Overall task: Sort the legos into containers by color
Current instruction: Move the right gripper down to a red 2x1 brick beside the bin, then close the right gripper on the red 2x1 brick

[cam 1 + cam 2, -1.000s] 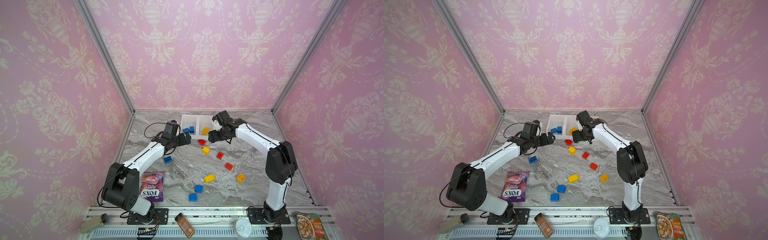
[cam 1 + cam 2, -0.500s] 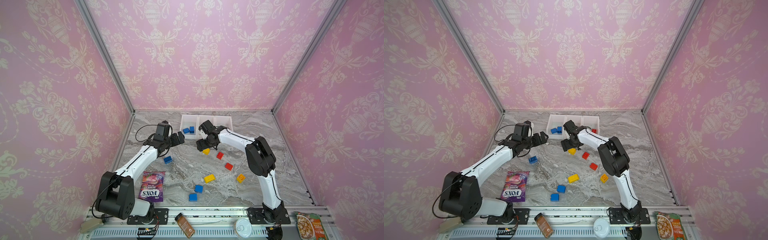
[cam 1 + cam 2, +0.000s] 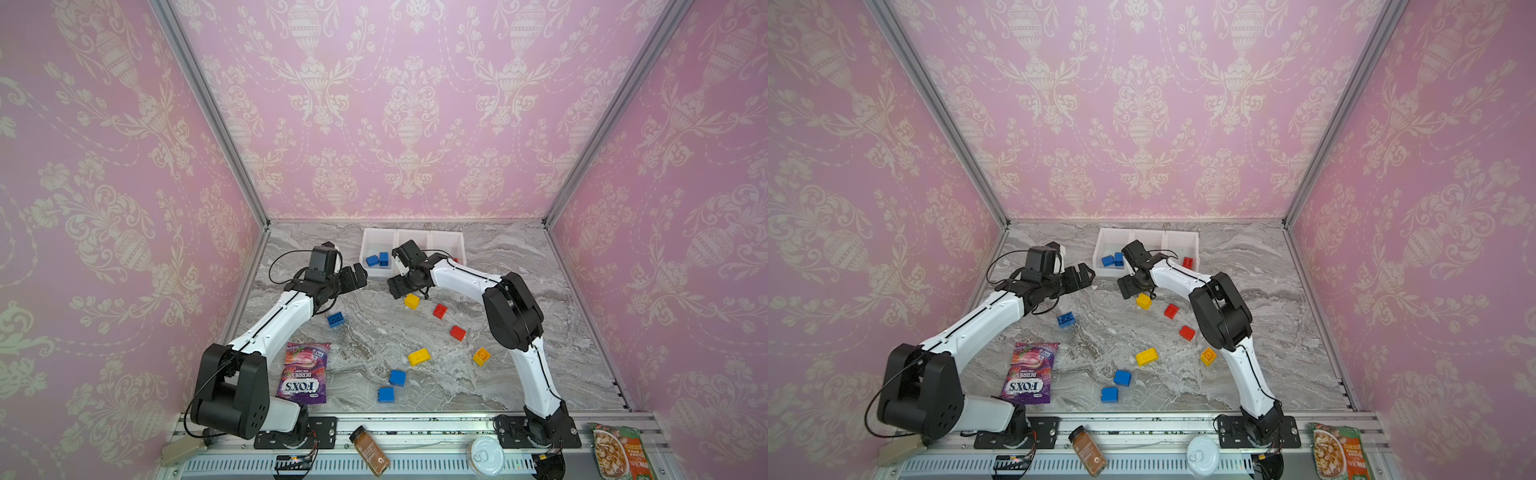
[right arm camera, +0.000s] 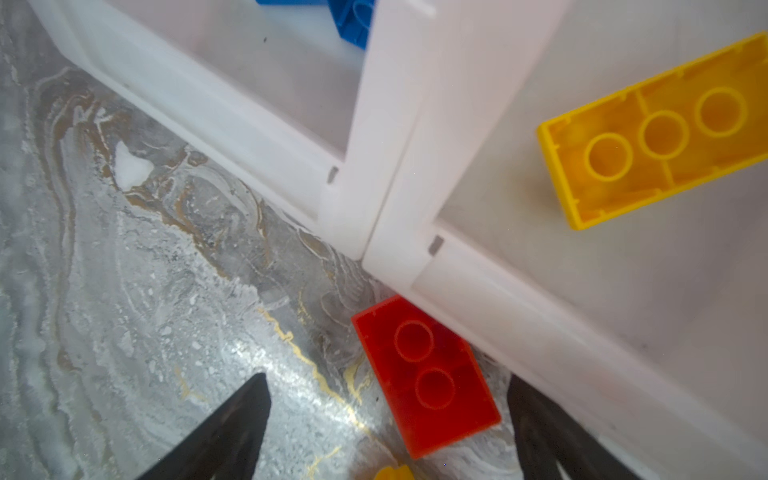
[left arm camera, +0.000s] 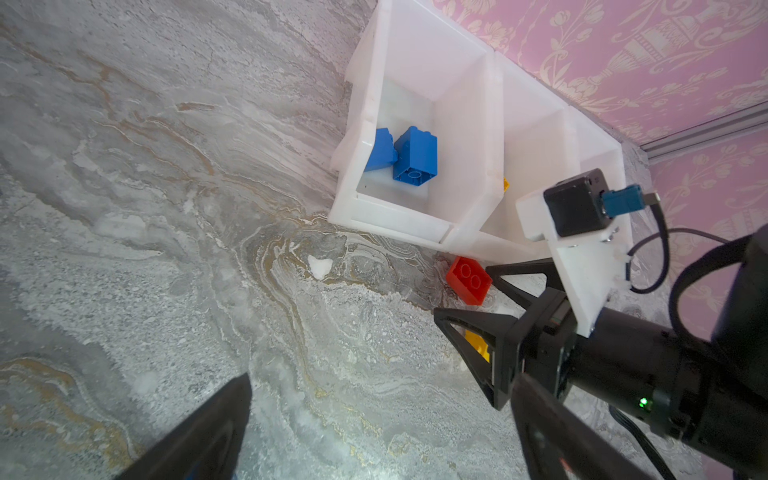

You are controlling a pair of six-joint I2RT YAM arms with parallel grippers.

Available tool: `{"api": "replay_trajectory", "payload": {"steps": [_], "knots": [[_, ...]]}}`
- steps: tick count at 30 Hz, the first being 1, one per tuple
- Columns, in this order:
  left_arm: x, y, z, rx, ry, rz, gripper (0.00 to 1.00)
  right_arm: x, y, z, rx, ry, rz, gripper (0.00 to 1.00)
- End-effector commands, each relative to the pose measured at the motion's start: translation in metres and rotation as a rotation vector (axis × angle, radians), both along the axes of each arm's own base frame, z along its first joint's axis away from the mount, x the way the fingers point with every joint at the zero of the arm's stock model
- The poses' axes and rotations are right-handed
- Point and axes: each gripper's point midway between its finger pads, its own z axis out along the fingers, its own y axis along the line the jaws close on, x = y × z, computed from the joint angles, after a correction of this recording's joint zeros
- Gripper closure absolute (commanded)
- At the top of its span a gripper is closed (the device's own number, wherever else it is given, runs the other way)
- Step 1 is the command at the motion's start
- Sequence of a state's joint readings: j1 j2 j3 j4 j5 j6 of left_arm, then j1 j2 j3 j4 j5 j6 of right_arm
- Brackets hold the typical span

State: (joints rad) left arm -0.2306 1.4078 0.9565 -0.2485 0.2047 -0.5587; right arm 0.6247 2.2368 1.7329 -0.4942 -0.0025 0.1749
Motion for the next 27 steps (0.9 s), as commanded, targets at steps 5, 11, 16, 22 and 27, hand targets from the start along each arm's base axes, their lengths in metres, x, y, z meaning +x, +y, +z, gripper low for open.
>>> {"api": "replay_trajectory", "payload": {"steps": [5,11,16,22,27], "knots": [[-0.004,0.002,0.001,-0.007,0.003,-0.005,0.01,0.009,0.005,0.000,-0.023,-0.036,0.020,0.13],[-0.003,0.002,0.000,-0.008,0.007,-0.002,0.01,0.011,0.009,0.002,-0.010,-0.047,0.026,0.20],[-0.003,0.001,0.000,-0.011,0.005,-0.001,0.01,0.012,0.006,-0.001,-0.030,-0.043,0.024,0.30],[-0.004,0.002,0.000,-0.012,0.006,0.000,0.01,0.009,0.002,-0.008,-0.061,-0.032,0.031,0.36],[-0.006,0.002,0.000,-0.013,0.006,0.001,0.01,0.006,0.003,-0.013,-0.100,-0.031,0.053,0.37]]}}
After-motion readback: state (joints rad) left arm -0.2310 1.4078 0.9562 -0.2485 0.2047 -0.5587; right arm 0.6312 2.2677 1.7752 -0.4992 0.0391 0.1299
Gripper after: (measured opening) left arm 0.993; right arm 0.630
